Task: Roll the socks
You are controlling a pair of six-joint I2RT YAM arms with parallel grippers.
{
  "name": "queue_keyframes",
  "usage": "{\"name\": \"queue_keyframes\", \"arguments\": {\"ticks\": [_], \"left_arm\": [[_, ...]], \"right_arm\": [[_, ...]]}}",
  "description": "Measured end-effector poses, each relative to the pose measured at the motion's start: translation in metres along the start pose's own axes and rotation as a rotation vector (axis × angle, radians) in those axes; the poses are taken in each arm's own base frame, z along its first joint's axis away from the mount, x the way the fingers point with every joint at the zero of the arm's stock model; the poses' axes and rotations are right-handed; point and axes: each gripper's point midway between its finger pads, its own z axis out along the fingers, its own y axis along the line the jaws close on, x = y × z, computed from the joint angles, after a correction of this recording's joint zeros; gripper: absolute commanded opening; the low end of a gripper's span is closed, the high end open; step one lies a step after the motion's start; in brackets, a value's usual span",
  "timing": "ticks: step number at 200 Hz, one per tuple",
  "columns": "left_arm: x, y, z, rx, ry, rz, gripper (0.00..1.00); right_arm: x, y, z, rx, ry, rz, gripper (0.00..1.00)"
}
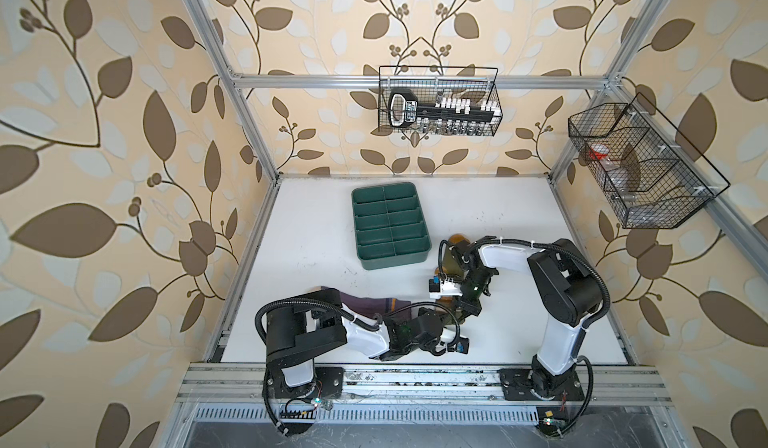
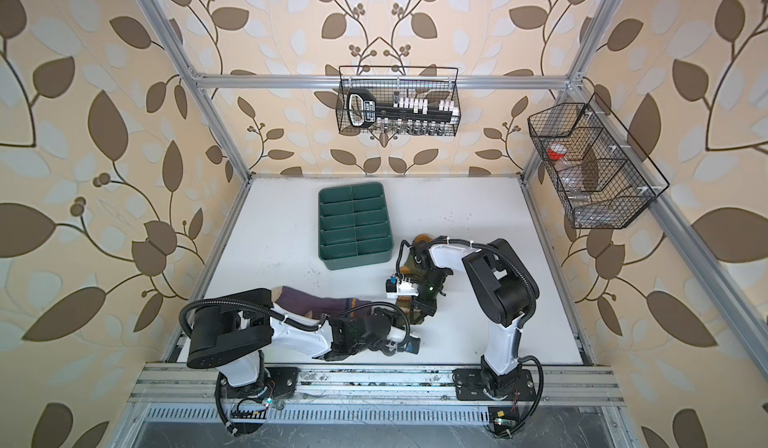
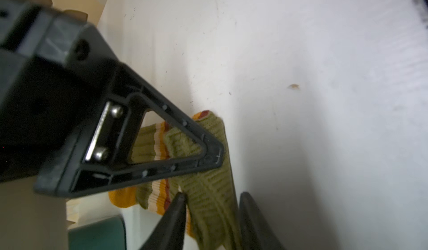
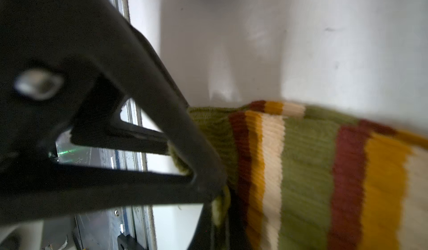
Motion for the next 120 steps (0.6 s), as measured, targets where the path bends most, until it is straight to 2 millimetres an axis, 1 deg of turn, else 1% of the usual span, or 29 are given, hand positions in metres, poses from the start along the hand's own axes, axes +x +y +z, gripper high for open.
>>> {"name": "queue_keyframes", "arguments": {"ticks": [14, 41, 75, 81, 89, 104, 109, 120], "left_arm": [[0.005, 0.000, 0.003, 0.004, 0.012, -0.015, 0.16], [0.006, -0.002, 0.004, 0.014, 0.020, -0.028, 0.00], [0.006, -0.002, 0.006, 0.022, 0.035, -0.047, 0.00], [0.006, -0.001, 0.006, 0.024, 0.037, -0.050, 0.00], [0.006, -0.001, 0.006, 0.027, 0.041, -0.054, 0.00], [0.007, 0.002, 0.007, 0.037, 0.056, -0.079, 0.00], [0.006, 0.002, 0.008, 0.045, 0.057, -0.093, 0.00], [0.007, 0.004, 0.009, 0.057, 0.061, -0.130, 0.00]], "right_arm": [[0.000, 0.000, 0.000, 0.000, 0.000, 0.002, 0.00], [0.000, 0.000, 0.000, 0.003, 0.000, 0.004, 0.00], [0.000, 0.000, -0.001, 0.028, -0.002, 0.000, 0.00], [0.000, -0.001, -0.002, 0.039, -0.002, 0.000, 0.04], [0.000, -0.002, -0.003, 0.055, -0.002, -0.004, 0.13], [-0.001, -0.005, -0.006, 0.095, -0.004, -0.010, 0.22], [-0.001, -0.006, -0.008, 0.111, -0.005, -0.014, 0.24], [-0.002, -0.008, -0.013, 0.155, -0.010, -0.019, 0.25]]}}
